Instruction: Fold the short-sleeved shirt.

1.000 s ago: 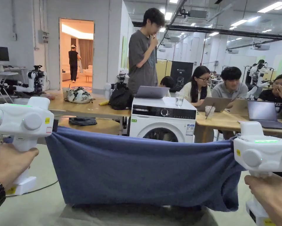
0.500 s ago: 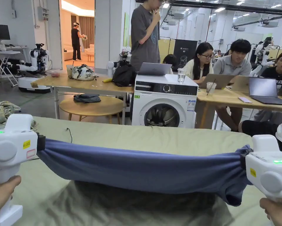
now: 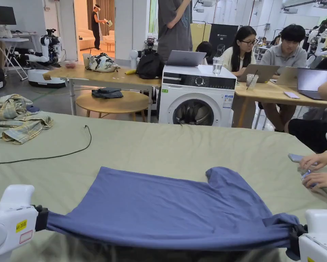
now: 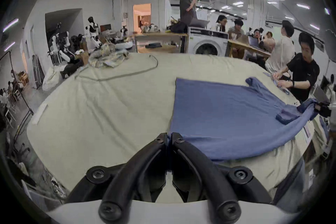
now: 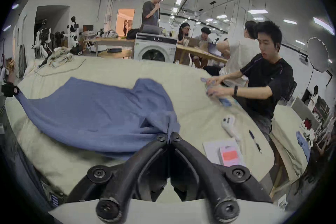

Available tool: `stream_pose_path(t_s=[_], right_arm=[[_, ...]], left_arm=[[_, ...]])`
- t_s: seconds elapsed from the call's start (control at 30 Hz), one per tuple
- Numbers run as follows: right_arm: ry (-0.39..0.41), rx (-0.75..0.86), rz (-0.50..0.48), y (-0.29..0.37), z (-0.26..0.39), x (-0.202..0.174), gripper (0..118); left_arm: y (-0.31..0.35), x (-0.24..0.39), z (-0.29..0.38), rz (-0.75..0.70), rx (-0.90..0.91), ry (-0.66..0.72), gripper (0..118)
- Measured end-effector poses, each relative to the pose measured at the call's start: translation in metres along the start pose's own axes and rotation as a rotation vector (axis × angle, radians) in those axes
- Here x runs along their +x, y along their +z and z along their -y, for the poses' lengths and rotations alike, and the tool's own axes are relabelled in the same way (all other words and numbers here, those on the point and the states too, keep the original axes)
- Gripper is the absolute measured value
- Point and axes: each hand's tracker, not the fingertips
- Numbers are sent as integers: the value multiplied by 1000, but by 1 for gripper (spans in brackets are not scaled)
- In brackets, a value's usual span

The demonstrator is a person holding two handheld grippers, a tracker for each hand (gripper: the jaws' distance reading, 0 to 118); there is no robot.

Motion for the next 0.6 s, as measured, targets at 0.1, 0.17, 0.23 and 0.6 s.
stream_pose_path(t_s=[0.1,0.17,0.23,0.6], right_arm=[[-14,-115,-31,-13,21,0,0],[-14,-186,-42,-28,35,2,0],[-5,-256,-36,-40,47,2,0],[29,-481,-20,-82,72,-8,0]], left_arm=[[-17,-1,17,3,-103,12,0],[-31,-1,25,13,-193,-5,0],[-41,1,35,11,-248,-25,0],[-77,-1,42,11,-440,-34,0]])
